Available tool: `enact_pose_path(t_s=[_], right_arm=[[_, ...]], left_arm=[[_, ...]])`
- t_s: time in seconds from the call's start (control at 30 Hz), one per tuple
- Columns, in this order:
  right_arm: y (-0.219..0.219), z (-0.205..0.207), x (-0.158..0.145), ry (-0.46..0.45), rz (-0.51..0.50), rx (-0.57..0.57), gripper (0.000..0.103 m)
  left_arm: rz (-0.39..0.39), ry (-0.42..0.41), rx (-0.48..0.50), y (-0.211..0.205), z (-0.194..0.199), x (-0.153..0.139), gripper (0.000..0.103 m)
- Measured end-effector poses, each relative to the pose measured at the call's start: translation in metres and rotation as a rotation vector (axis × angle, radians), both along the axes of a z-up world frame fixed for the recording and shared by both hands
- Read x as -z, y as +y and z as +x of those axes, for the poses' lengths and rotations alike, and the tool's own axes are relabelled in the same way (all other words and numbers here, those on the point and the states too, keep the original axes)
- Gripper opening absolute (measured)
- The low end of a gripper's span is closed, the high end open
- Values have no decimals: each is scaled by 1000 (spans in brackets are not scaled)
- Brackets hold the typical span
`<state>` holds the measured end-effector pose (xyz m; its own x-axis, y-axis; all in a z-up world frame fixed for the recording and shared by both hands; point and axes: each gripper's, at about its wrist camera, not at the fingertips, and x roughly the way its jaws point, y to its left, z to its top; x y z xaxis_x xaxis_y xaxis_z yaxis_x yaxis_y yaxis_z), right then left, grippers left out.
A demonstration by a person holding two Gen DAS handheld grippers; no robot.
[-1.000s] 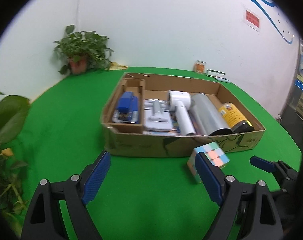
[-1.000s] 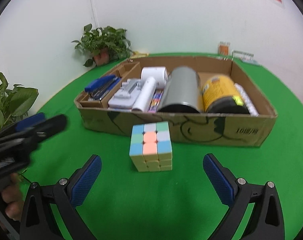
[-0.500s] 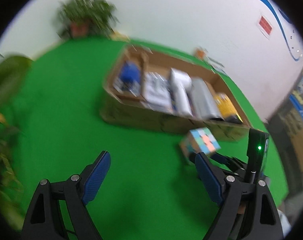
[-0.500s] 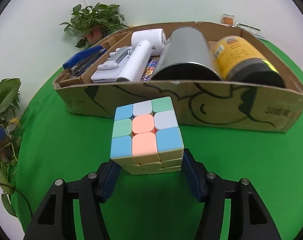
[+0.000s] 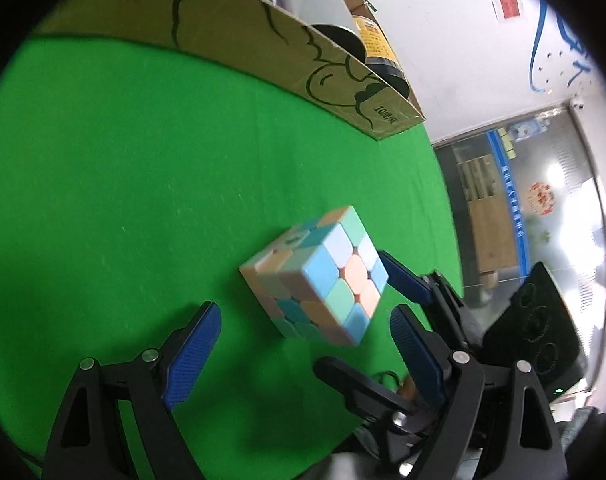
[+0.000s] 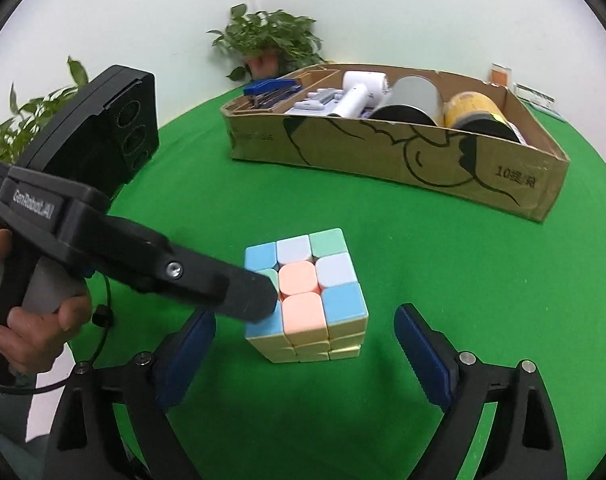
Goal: Organize rigid objects
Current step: 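Reach to the pastel Rubik's cube and grasp it with both tools, then lift the Rubik's cube and carry it over the box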
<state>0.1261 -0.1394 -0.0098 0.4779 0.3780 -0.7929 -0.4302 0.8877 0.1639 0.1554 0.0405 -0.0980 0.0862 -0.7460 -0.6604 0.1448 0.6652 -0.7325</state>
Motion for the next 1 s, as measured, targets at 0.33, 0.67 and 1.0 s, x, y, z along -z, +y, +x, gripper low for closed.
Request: enact_pose_path(t_s=[0.33,0.67,1.0], right_arm=[[14,17,17,61,-55,-13,56],[13,17,19,165,98,60,56],[20,13,-3,73,83,68,55]], left_arm=[[-57,75,-62,8,-3,9,86],[-90,130,-102,14,4,14,67],[-100,27,-109,19,4,-12,66]])
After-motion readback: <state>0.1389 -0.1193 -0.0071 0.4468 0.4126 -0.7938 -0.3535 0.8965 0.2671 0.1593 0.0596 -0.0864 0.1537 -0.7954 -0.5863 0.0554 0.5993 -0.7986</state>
